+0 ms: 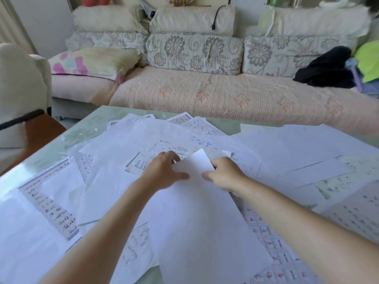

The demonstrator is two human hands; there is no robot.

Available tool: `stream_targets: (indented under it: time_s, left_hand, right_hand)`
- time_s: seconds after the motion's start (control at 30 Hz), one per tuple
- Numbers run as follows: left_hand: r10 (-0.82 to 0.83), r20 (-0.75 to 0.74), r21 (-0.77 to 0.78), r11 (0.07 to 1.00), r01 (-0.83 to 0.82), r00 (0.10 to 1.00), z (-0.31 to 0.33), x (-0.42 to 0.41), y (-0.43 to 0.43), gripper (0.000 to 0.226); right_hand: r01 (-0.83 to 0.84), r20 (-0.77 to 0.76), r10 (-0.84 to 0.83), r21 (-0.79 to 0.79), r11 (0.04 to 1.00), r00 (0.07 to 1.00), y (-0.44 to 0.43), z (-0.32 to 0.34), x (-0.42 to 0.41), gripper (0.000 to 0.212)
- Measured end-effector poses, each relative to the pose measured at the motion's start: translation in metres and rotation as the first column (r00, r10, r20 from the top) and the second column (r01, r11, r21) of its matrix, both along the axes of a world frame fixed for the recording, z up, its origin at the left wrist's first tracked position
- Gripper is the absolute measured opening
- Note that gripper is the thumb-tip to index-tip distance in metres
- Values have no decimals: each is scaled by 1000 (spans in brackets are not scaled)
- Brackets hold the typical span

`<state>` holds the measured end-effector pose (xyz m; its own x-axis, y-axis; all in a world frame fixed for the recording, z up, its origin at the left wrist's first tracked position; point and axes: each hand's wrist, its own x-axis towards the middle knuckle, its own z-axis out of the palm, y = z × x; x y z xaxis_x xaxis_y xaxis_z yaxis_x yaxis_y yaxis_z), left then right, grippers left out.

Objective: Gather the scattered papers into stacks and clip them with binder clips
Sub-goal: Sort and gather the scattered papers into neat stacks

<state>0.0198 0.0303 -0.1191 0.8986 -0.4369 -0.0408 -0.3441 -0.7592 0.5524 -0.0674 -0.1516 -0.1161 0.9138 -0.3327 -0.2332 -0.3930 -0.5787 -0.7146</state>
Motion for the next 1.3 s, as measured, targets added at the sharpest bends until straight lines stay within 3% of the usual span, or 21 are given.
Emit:
stream_targets:
  time_s: [0.1, 0.2, 0.37, 0.5, 0.6, 0.73, 0.8, 0.9, 1.0, 1.03, 1.13, 1.2, 1.3]
  left_hand:
    - [43, 224, -73, 997, -27, 974, 12, -33, 7, 53]
    - [0, 303, -60, 998, 19, 953, 23, -81, 7, 55]
    - [-369, 186, 28, 928, 370, 911, 21, -159, -18, 51]
    - [-545, -76, 212, 809, 548, 835, 2, -204, -48, 78]
    - [-592, -99, 348, 733, 585, 800, -7, -220, -67, 87]
    - [-582, -58, 391, 735, 555, 811, -11, -232, -92, 95]
    - [-577, -27, 391, 746, 539, 816, -9, -236, -105, 96]
    - [-603, 5, 352, 748, 564, 797, -6, -243, -123, 87]
    - [-634, 4, 357, 723, 591, 773, -12, -250, -131, 80]
    - [-640, 10, 376, 715, 590, 769, -17, -253, -131, 80]
    - [-621, 52, 334, 749, 573, 782, -22, -256, -134, 77]
    - [-582, 144, 205, 809, 551, 800, -17, -256, -137, 72]
    - [-505, 357, -47, 830, 556, 785, -3, -253, -136, 69]
  right_hand:
    - [122, 112, -118, -32, 992, 987, 2, 16, -42, 9]
    - [311, 141, -304, -32, 950, 942, 0, 28, -95, 33]
    - [464, 110, -461, -7, 886, 881, -21, 27, -174, 45]
    - [420, 85, -412, -108, 901, 907, -47, 13, -214, 36]
    - [338, 87, -327, -276, 900, 941, -76, 3, -238, 26]
    - [278, 23, -316, -540, 795, 948, -115, -2, -282, 53]
    - [245, -73, -350, -582, 775, 934, -129, -13, -301, 72]
    - [232, -94, -363, -616, 752, 927, -136, -36, -320, 79]
    - [176, 15, -310, -850, 496, 951, -134, -34, -325, 53]
    - [145, 14, -277, -878, 457, 961, -131, -29, -326, 45]
    - [170, 16, -305, -857, 487, 952, -127, -21, -327, 29]
    - [317, 108, -395, -798, 513, 912, -126, -13, -331, 21]
    - [510, 285, -477, -731, 453, 832, -125, 1, -332, 23]
